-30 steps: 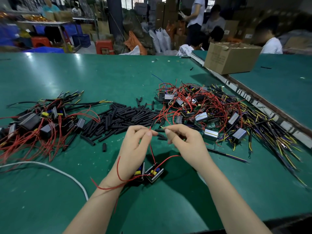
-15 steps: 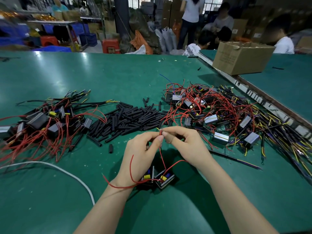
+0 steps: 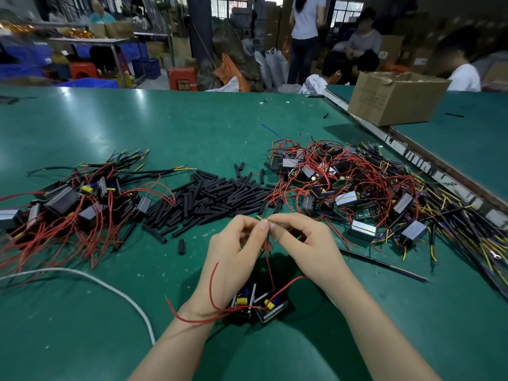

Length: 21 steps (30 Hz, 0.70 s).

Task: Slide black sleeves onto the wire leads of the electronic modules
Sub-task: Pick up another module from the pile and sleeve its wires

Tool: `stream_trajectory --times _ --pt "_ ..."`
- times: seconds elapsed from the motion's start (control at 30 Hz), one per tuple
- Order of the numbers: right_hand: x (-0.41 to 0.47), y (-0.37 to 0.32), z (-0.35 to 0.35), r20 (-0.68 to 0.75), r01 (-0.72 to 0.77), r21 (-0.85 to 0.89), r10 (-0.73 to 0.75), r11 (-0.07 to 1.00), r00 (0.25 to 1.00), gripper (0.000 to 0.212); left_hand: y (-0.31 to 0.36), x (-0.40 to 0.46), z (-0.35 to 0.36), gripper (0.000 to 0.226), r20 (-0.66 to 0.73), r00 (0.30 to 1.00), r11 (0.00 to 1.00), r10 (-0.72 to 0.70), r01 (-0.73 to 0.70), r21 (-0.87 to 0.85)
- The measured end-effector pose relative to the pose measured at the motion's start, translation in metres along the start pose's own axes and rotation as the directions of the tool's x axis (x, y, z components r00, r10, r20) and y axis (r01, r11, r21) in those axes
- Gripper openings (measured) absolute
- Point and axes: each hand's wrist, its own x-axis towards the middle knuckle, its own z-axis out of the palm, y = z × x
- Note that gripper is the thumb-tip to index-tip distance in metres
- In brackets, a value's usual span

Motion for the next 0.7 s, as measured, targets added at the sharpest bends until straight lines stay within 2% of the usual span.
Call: stream_trajectory --times 0.07,0.2,0.33,0.43,0.5,0.63,0.7 --pt "-0.001 0.000 0.000 -0.010 0.017 -0.008 -0.017 1.000 1.000 0.015 0.001 -0.001 0.002 0.013 -0.006 1.000 1.000 -0.007 0.006 -0.029" --pt "-0.003 -0.002 0.001 -0.031 0.107 -0.076 -0.110 0.991 0.993 0.017 0.005 0.001 0.001 0.020 -0.002 0.998 0.982 -0.063 0.062 -0.180" --pt "-0.004 -0.002 0.002 -0.054 0.200 -0.190 -0.214 0.961 0.975 0.014 0.013 0.002 0.001 0.023 0.041 0.987 0.940 -0.153 0.159 -0.301" --pt "-0.004 0.001 0.003 -0.051 0.236 -0.295 -0.262 0.926 0.964 0.016 0.014 0.003 0.002 0.022 0.046 0.980 0.923 -0.192 0.196 -0.330" --pt "-0.004 0.002 0.003 -0.045 0.236 -0.336 -0.266 0.912 0.963 0.017 0.011 0.002 0.003 0.022 0.020 0.987 0.947 -0.159 0.158 -0.281" --pt "-0.005 0.002 0.000 -0.063 0.247 -0.370 -0.289 0.896 0.955 0.021 0.002 -0.003 0.003 0.015 0.037 0.998 0.998 0.043 -0.045 0.035" --pt "-0.004 0.001 -0.003 -0.066 0.233 -0.341 -0.270 0.911 0.961 0.023 0.000 -0.003 0.001 0.012 0.043 0.996 0.995 0.082 -0.084 0.055"
